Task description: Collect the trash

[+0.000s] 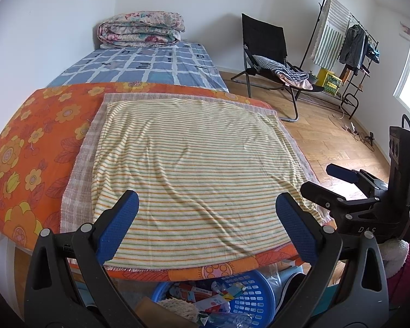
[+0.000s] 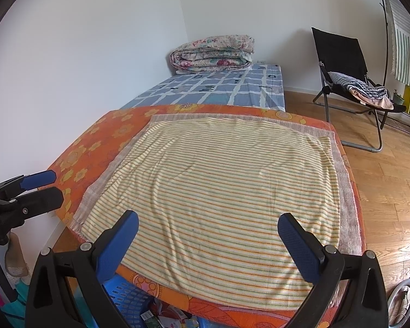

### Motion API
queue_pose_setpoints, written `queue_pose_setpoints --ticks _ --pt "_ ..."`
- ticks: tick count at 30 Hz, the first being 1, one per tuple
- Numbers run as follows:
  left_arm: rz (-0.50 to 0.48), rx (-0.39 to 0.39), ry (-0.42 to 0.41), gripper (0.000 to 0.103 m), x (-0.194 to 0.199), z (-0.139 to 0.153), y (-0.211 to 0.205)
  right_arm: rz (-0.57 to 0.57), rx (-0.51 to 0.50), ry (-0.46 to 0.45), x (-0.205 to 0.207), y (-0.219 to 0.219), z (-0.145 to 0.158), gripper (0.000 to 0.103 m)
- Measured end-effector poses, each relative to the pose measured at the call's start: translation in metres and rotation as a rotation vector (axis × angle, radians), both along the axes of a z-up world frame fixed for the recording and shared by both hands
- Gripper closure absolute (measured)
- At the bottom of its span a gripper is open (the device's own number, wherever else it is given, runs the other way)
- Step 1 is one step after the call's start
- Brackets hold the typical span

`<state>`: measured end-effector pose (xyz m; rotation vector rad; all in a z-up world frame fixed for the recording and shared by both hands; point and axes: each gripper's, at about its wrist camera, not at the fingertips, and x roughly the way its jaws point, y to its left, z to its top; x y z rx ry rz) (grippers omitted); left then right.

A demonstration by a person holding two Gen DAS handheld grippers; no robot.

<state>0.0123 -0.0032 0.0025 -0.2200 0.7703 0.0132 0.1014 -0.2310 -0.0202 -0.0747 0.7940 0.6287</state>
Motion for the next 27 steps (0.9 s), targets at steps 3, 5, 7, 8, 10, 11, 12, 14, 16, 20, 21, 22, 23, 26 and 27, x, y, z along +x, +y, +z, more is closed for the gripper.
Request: queue_pose_setpoints --ticks 3,5,7,8,10,11,12,14,16,20,21,22,23,26,27 --pt "0.0 0.0 0.0 0.001 -0.0001 0.0 0.0001 0.0 0.0 0.002 -0.0001 -0.0004 -0.0006 0.0" --pt "-0.001 -0.001 0.002 0.001 -0.0001 -0.0004 -0.0002 0.0 0.0 0.003 0.0003 -0.0004 -0.0013 0.0" --pt "0.001 0.0 0.001 0.001 -0.0006 -0.0008 -0.001 0.0 -0.001 0.003 0.0004 -0.0005 -0.0014 0.0" --pt "0.001 0.0 0.001 0.001 -0.0007 -0.0009 -0.0012 -0.001 0.0 0.003 0.0003 -0.0006 -0.0013 0.0" --pt "0.002 0.0 0.001 0.001 -0.0005 -0.0012 -0.0011 0.0 0.001 0.003 0.0006 0.0 -0.0008 0.0" --pt "0.002 -0.001 0.002 0.001 -0.0004 -0.0013 -0.001 0.0 0.001 0.003 0.0005 -0.0003 -0.0011 0.0" --pt "0.002 -0.001 0.001 0.001 -0.0005 -0.0008 -0.0006 0.001 0.0 0.002 0.0007 -0.0004 -0.0011 0.0" --pt "0.001 -0.001 0.001 0.001 -0.0005 -0.0011 -0.0012 0.001 0.0 0.001 0.0009 -0.0005 -0.0011 0.0" --pt "-0.001 0.002 0.002 0.001 -0.0004 -0.0008 -0.0008 0.003 -0.001 0.002 0.0014 -0.0002 -0.0006 0.0" --pt "0.002 0.001 0.002 0.001 -0.0005 -0.0006 -0.0008 0.002 0.0 0.001 0.0012 -0.0003 -0.0007 0.0" --pt "0.002 0.0 0.003 0.001 -0.0005 -0.0005 -0.0007 0.002 0.0 0.002 0.0012 -0.0004 -0.0008 0.0" --pt "0.002 0.0 0.003 0.001 -0.0005 -0.0006 -0.0007 0.002 0.0 0.001 0.0011 -0.0003 -0.0008 0.0" --pt "0.0 -0.003 0.004 0.001 -0.0006 -0.0011 -0.0009 0.002 -0.001 0.001 0.001 -0.0001 -0.0006 0.0" --pt "0.001 -0.01 0.007 0.001 -0.0026 -0.0036 -0.0011 0.001 -0.002 0.002 0.001 0.0007 0.0002 0.0" --pt "0.001 -0.012 0.009 0.001 -0.0037 -0.0044 -0.001 0.002 -0.001 0.002 0.001 0.0008 0.0003 0.0"
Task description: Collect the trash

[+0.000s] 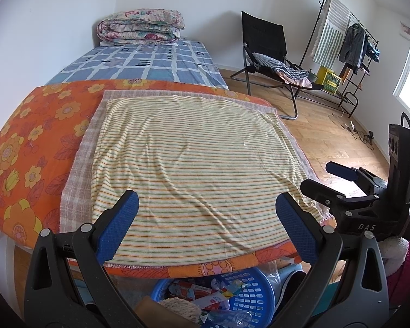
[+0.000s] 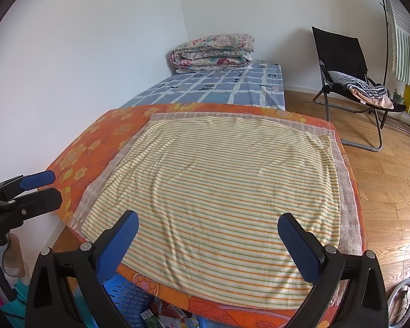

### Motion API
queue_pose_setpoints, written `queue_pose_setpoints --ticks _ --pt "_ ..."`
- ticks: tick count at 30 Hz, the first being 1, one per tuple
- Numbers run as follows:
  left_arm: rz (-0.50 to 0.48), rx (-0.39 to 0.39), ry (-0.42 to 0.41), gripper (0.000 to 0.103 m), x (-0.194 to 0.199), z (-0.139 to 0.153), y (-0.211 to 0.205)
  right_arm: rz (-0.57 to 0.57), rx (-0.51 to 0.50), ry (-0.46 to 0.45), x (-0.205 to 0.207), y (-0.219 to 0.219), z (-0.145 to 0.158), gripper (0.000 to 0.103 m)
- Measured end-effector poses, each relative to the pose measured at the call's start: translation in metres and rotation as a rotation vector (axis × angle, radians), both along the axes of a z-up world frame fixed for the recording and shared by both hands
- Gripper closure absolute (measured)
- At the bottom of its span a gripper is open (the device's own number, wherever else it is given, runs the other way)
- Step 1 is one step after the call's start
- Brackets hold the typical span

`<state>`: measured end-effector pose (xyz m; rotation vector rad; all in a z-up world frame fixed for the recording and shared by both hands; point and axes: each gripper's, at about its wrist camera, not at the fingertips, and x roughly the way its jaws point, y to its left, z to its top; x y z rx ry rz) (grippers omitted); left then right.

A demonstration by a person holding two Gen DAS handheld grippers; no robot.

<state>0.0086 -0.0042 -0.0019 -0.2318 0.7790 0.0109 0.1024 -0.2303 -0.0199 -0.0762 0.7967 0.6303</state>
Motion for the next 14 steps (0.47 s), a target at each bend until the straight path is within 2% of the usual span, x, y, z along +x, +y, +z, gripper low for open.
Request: queue_pose_setpoints --ticks 6,11,14 --pt "0.003 0.002 -0.01 0.001 -0.0046 0.0005 -0.0021 0.0 0.0 0.0 -0.0003 0.0005 0.0004 0.0" --pt "0.022 0.043 0.009 0.001 -0.0043 -0.0029 -0.0046 0.001 -0.001 -0.002 -0.0006 -0.0002 -0.0016 0.0" --pt "0.025 0.041 0.016 0.001 -0.0032 -0.0048 -0.0037 -0.001 0.0 0.0 -0.0005 -0.0001 -0.0016 0.0"
